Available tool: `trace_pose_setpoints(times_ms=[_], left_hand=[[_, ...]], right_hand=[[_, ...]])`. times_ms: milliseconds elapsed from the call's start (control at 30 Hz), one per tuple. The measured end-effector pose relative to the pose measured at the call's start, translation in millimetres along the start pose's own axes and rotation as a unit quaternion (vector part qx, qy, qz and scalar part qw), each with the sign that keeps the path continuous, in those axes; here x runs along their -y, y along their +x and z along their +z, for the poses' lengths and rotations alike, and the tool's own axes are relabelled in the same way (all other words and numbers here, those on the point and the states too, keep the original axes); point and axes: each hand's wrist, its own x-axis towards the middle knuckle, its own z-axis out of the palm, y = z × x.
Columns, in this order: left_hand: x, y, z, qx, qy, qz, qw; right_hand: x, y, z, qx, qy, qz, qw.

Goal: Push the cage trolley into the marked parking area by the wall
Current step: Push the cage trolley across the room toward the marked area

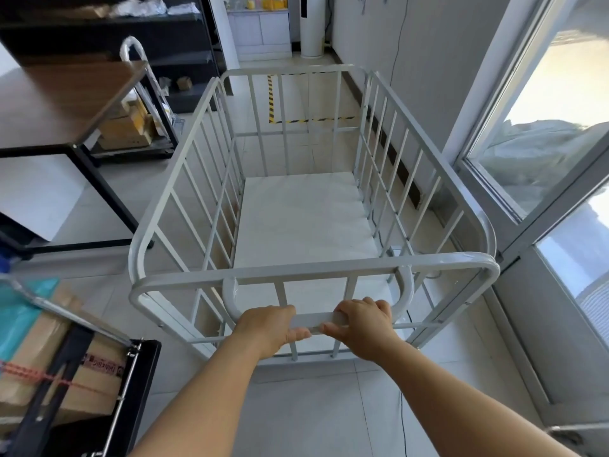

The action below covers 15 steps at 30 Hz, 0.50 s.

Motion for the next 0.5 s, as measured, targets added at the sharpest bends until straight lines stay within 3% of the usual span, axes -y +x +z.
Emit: trace_pose_setpoints(times_ms=[500], left_hand=[[22.1, 76.6, -48.5, -0.015, -0.009, 0.009, 1.0]], right_hand=[[-8.2, 91.3, -24.3, -0.027, 0.016, 0.0, 0.999]])
